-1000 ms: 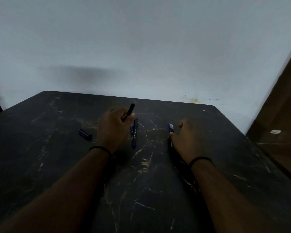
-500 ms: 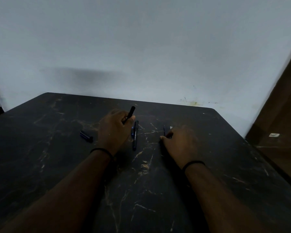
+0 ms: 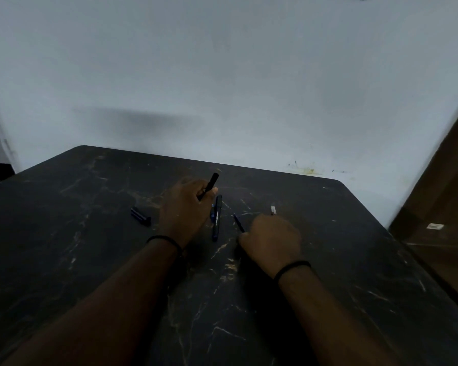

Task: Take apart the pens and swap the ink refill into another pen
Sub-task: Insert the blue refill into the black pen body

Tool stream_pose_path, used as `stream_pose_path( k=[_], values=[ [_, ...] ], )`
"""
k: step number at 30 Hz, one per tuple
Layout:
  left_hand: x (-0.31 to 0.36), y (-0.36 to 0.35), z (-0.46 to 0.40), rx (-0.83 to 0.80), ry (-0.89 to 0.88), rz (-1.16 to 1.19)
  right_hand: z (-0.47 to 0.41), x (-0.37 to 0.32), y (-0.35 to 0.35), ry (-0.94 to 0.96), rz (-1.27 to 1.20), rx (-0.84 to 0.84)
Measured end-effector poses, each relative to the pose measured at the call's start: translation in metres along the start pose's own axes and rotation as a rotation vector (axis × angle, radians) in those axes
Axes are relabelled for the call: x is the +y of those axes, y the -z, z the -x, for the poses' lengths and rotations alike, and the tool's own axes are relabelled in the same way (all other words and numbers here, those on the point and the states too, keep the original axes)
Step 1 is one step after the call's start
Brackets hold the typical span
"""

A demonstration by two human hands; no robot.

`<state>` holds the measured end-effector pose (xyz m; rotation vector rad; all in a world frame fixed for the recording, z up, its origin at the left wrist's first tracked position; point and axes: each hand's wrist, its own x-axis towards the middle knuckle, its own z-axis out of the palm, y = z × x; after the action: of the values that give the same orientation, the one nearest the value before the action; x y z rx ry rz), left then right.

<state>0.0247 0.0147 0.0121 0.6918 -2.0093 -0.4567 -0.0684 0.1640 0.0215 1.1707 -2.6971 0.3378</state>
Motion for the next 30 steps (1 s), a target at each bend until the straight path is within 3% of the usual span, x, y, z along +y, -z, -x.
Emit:
stream_pose_path(
  k=[4,10,14,17,24,30],
  values=[
    [-0.001,0.001,-0.001,0.008,-0.005,-0.015,0.002,-0.007,0.003,-0.014,-0.155,-0.038],
    [-0.004,-0.001,-0.002,-0.033,-0.014,-0.044,0.001,-0.004,0.0,0.087,-0.574,0.223],
    [-0.006,-0.002,-0.002,-0.05,-0.024,-0.054,-0.001,-0.004,-0.004,0.083,-0.8,0.271],
    [-0.004,-0.002,-0.001,-0.074,-0.04,-0.062,-0.001,-0.002,-0.005,0.087,-0.834,0.281],
    [-0.001,-0.006,-0.001,-0.089,-0.142,-0.1,0.007,-0.002,0.005,0.195,-1.096,0.567],
    [-0.001,-0.009,0.002,-0.073,-0.213,-0.121,0.01,-0.004,0.01,0.229,-1.179,0.616]
  ],
)
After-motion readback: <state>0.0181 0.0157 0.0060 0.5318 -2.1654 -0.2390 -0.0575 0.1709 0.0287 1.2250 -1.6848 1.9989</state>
